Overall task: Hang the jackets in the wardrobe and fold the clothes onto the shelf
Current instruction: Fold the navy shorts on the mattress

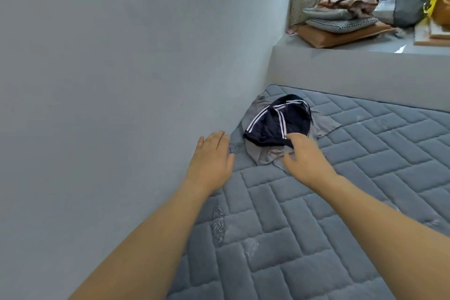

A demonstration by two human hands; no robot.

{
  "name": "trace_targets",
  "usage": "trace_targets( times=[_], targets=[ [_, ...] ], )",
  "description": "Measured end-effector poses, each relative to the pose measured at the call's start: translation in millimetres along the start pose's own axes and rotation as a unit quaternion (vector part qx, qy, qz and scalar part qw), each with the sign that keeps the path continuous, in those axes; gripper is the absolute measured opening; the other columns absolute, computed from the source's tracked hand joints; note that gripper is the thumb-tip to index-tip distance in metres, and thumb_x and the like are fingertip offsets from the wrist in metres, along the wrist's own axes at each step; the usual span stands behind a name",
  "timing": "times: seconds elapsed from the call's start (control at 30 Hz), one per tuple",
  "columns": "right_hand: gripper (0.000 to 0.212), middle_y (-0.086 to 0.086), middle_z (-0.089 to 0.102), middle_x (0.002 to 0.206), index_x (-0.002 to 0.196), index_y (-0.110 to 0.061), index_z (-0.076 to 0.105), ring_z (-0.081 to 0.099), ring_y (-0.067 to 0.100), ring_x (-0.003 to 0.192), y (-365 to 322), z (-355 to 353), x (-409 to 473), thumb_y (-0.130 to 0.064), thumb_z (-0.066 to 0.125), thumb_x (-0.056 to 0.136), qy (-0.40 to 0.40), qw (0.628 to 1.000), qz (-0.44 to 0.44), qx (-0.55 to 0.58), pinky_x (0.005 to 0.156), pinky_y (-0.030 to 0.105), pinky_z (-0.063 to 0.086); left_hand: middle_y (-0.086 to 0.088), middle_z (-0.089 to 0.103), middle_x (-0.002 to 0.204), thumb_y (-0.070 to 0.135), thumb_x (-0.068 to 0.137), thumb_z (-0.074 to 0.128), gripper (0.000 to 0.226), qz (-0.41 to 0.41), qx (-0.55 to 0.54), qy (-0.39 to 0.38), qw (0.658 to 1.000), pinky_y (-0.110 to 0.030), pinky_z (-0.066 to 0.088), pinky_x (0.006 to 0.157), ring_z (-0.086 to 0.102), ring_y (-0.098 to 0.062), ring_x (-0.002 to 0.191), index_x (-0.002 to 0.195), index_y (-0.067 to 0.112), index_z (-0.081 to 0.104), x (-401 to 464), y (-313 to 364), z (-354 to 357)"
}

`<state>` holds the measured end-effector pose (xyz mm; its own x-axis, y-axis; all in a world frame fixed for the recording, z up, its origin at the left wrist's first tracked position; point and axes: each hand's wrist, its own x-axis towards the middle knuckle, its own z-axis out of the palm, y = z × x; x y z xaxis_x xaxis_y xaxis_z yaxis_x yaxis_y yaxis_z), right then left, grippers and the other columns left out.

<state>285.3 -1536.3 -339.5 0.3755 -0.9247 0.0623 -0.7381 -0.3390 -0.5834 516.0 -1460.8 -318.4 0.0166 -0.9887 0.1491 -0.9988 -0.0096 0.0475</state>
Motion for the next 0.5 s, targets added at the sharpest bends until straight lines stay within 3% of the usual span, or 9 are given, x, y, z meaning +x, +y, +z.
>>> trace_targets(
  times=[0.23,0.4,0.5],
  targets=[
    [0.051,0.017,0.046,0.140,0.138,0.003,0.044,0.043,0.031,0.128,166.5,169.6,88.6,-0.009,0.054,0.089,0.014,0.996,0.076,-0.045,0.107,0.035,0.031,-0.006,0.022,0.161,0.031,0.103,0.040,0.055,0.016,-0.048,-0.123,0.991,-0.044,0.013,0.122,0.016,-0.021,0.150,0.153,0.012,0.028,93.4,-9.0,253.6],
    [0.051,0.015,0.045,0.143,0.139,-0.001,0.044,0.041,0.031,0.131,262.8,253.4,141.9,-0.016,0.056,0.092,0.029,0.992,0.101,-0.073,0.111,0.040,0.029,-0.008,0.029,0.158,0.018,0.095,0.048,0.053,0.016,-0.060,-0.134,0.989,-0.045,0.022,0.118,0.025,-0.024,0.146,0.146,0.009,0.037,170.5,-15.8,353.0],
    [0.057,0.009,0.026,0.158,0.150,-0.013,0.031,0.023,0.025,0.145,308.9,294.6,162.6,-0.033,0.045,0.099,-0.027,0.985,0.117,-0.127,0.119,0.041,0.015,-0.008,0.032,0.154,0.016,0.093,0.050,0.053,0.020,-0.045,-0.123,0.991,-0.047,0.024,0.117,0.028,-0.025,0.143,0.144,0.010,0.039,219.9,-20.9,394.1]
  ],
)
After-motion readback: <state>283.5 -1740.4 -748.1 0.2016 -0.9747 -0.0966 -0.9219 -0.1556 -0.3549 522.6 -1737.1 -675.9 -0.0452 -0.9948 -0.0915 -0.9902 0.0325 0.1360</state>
